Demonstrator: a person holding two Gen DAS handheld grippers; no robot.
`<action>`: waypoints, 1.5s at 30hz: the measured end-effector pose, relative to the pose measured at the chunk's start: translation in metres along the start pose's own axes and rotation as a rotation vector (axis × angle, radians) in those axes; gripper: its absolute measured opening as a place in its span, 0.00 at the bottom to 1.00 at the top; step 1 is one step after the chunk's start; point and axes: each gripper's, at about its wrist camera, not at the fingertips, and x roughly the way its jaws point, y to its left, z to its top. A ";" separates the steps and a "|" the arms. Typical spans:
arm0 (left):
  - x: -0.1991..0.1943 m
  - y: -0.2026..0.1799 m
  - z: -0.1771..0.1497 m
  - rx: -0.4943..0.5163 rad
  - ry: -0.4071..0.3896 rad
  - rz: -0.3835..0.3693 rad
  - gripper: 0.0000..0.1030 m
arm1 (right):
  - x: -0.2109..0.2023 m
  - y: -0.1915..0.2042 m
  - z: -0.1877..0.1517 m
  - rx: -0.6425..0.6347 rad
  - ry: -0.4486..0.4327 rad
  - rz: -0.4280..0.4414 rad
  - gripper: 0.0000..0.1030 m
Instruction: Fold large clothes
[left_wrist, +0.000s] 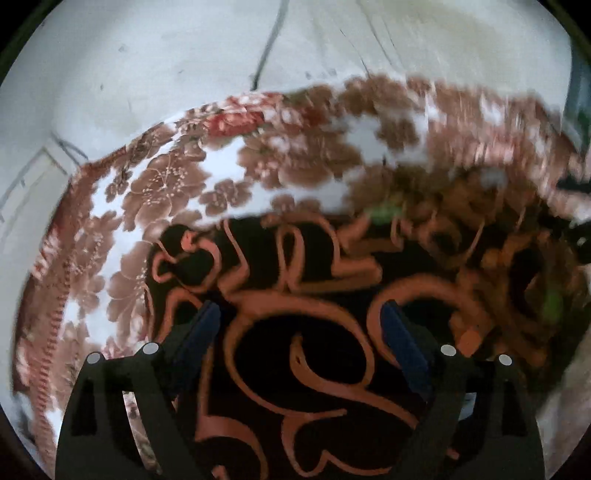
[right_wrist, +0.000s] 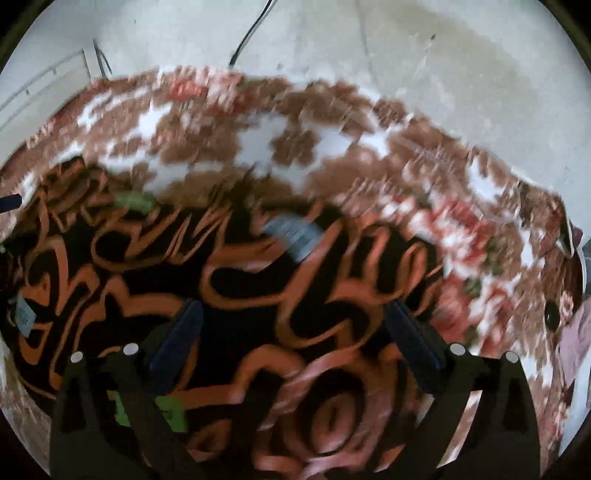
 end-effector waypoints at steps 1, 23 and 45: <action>0.008 -0.004 -0.007 0.005 0.012 0.011 0.85 | 0.006 0.009 -0.005 -0.012 0.015 -0.017 0.95; -0.051 0.012 -0.063 -0.191 0.016 -0.194 0.91 | -0.048 0.026 -0.048 0.186 0.025 0.112 0.95; -0.020 0.033 -0.118 -0.076 0.151 -0.056 0.93 | -0.022 0.057 -0.104 0.088 0.127 0.020 0.95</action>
